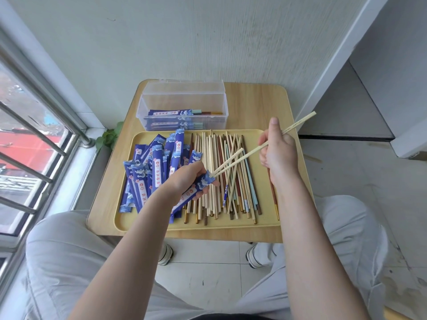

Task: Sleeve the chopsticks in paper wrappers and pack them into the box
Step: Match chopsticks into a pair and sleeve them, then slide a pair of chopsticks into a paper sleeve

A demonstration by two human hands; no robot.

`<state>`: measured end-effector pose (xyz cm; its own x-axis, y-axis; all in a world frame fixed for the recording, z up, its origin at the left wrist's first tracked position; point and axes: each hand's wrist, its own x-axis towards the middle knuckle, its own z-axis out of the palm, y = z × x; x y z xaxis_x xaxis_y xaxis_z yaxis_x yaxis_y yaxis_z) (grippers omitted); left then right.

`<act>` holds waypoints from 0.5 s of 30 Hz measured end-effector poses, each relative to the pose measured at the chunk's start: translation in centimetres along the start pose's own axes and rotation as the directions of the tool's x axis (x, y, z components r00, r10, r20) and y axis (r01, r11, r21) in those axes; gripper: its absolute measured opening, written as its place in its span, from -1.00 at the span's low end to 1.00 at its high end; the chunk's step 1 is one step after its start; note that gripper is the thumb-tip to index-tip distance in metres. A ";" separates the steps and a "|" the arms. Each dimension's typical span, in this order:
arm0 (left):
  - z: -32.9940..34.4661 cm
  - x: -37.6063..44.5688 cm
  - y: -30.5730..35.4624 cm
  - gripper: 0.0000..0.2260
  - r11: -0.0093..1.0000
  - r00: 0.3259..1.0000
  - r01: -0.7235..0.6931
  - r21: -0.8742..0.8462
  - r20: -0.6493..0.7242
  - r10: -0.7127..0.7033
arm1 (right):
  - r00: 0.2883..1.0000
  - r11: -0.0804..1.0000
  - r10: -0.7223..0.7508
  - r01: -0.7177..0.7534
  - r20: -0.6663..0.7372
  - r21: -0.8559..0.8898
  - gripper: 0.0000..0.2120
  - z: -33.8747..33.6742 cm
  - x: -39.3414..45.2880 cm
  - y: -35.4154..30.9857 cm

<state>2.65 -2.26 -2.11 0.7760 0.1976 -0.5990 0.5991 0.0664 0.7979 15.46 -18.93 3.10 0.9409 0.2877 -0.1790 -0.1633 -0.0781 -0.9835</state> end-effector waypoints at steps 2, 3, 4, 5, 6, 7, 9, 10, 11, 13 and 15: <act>-0.1 0.0 -0.1 -0.51 0.999 1.000 -0.012 0.048 0.027 0.010 | 1.000 1.000 0.008 -0.008 0.004 -0.001 -0.47 -0.1 0.1 0.1; -0.1 -0.1 0.0 -0.51 0.998 0.999 -0.019 0.066 0.042 0.016 | 1.000 1.000 0.010 -0.010 0.005 0.000 -0.47 -0.2 0.2 0.1; 0.0 -0.2 0.0 -0.52 0.997 0.998 -0.023 0.077 0.059 0.019 | 1.000 1.000 0.014 -0.014 0.002 0.010 -0.47 -0.2 0.3 0.2; 0.0 -0.2 0.1 -0.52 0.996 0.997 -0.025 0.081 0.074 0.019 | 1.000 0.999 0.018 -0.018 -0.001 0.032 -0.47 -0.3 0.3 0.2; 0.1 -0.2 0.2 -0.52 0.996 0.996 -0.024 0.083 0.087 0.016 | 1.000 0.998 0.022 -0.021 -0.005 0.064 -0.47 -0.4 0.4 0.3; 0.2 -0.2 0.2 -0.52 0.996 0.995 -0.023 0.087 0.096 0.014 | 1.000 0.995 0.025 -0.024 -0.009 0.094 -0.46 -0.5 0.5 0.3; 0.3 -0.3 0.3 -0.51 0.996 0.994 -0.024 0.089 0.110 0.014 | 0.999 0.992 0.029 -0.027 -0.018 0.122 -0.46 -0.6 0.7 0.3; 0.4 -0.4 0.4 -0.51 0.997 0.993 -0.025 0.078 0.116 0.016 | 0.999 0.993 0.028 -0.025 -0.018 0.117 -0.46 -0.5 0.7 0.4; 0.5 -0.4 0.6 -0.51 0.997 0.992 -0.030 0.064 0.125 0.022 | 1.000 0.994 0.025 -0.023 -0.018 0.105 -0.47 -0.5 0.7 0.5; 0.7 -0.6 0.9 -0.51 0.998 0.988 -0.042 0.046 0.150 0.034 | 0.999 0.997 0.031 -0.030 -0.018 0.069 -0.47 -0.4 0.7 0.7; 0.8 -0.8 1.1 -0.51 0.998 0.984 -0.058 0.039 0.172 0.050 | 0.999 0.999 0.043 -0.043 -0.027 0.018 -0.48 -0.3 0.6 1.0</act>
<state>2.88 -3.10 -0.78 0.8273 0.0296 -0.5610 0.5608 0.0164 0.8278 15.94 -19.14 1.97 0.9406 0.2580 -0.2205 -0.2085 -0.0731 -0.9753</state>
